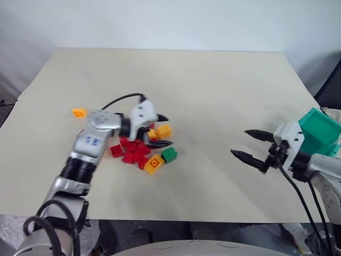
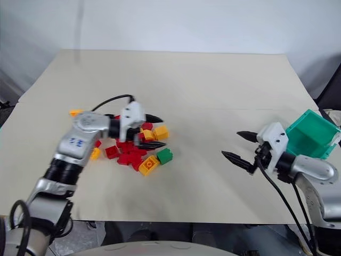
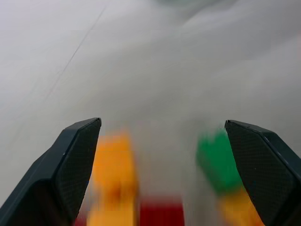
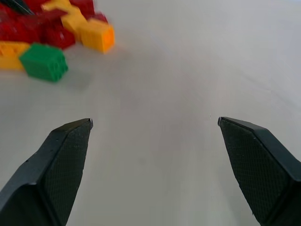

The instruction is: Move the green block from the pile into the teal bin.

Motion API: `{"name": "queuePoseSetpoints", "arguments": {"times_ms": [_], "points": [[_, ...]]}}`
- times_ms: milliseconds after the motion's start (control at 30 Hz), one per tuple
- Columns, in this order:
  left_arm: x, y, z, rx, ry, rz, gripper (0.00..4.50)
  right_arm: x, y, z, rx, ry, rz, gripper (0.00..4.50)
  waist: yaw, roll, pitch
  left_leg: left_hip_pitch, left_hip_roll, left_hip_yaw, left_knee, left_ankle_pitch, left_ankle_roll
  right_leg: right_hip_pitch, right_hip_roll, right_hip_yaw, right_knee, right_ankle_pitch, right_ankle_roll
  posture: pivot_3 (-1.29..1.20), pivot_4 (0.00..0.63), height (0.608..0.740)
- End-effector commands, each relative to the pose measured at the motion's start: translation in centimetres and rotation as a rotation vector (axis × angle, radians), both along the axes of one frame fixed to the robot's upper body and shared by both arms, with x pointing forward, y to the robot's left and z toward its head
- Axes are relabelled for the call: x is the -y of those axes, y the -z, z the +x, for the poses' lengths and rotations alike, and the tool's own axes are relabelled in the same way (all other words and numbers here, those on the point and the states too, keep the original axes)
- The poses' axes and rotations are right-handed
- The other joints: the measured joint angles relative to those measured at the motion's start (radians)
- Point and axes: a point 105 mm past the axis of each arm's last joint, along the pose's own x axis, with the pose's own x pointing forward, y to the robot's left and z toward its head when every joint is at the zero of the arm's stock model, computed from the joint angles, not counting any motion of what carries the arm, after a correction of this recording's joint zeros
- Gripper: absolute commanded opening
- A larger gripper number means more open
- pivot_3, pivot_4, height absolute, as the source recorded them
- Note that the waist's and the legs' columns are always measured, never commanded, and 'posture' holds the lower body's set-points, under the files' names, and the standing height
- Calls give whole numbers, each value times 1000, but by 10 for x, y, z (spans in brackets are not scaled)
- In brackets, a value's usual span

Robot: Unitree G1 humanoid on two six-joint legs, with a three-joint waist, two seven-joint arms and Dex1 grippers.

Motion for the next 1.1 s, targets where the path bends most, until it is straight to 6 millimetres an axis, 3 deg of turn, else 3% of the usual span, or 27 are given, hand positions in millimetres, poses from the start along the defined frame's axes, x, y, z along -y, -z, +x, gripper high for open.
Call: {"name": "queuePoseSetpoints", "arguments": {"times_ms": [33,133,233,367,433,600,833,967,1100], "points": [[-27,-16,-9,64,12,-49,4479,1,-19,-17,31,-28,-35,4500,4,0,0,0,-1,0,0,0,0,0,0,1,0,0,0,0,150,740],[-54,-22,-19,21,-19,-142,4479,3,-19,-26,-4,-26,-64,4500,6,0,0,1,-1,1,1,0,0,1,0,3,0,1,1,0,150,740],[-70,-20,-24,44,-58,-103,4479,-3,-21,-27,-23,-41,-68,4500,5,-1,0,2,-1,2,1,0,0,1,-1,4,0,1,1,0,150,740],[-92,-11,-50,-8,-93,-117,4479,-60,-18,-21,-71,-206,-53,4500,-22,-2,1,5,0,3,0,0,0,1,0,7,2,1,1,0,150,740],[-94,-10,-56,-1,-110,-139,4479,-88,-17,-19,-82,-317,-70,4500,-31,-5,2,6,1,2,0,0,0,1,0,7,3,1,1,0,150,740],[-96,-9,-74,12,-76,-186,4479,-125,-11,-13,-129,-499,-151,4500,-27,-5,3,5,1,2,0,0,0,1,-1,5,3,0,0,0,150,740],[-105,-13,-100,138,-13,-255,4479,-177,9,29,-67,-641,-340,4500,-29,-6,2,4,1,2,0,-1,0,0,-3,3,0,0,0,0,150,740],[-103,-9,-113,138,-1,-262,4479,-198,25,56,-32,-627,-408,4500,-46,-6,2,4,2,3,0,-2,-1,0,-3,0,1,-1,-2,0,150,740],[-102,-6,-116,138,-29,-261,4479,-207,32,64,-27,-646,-425,4500,-46,-5,2,1,4,1,0,-3,-2,-1,-4,-5,4,-1,-3,0,150,740]]}}
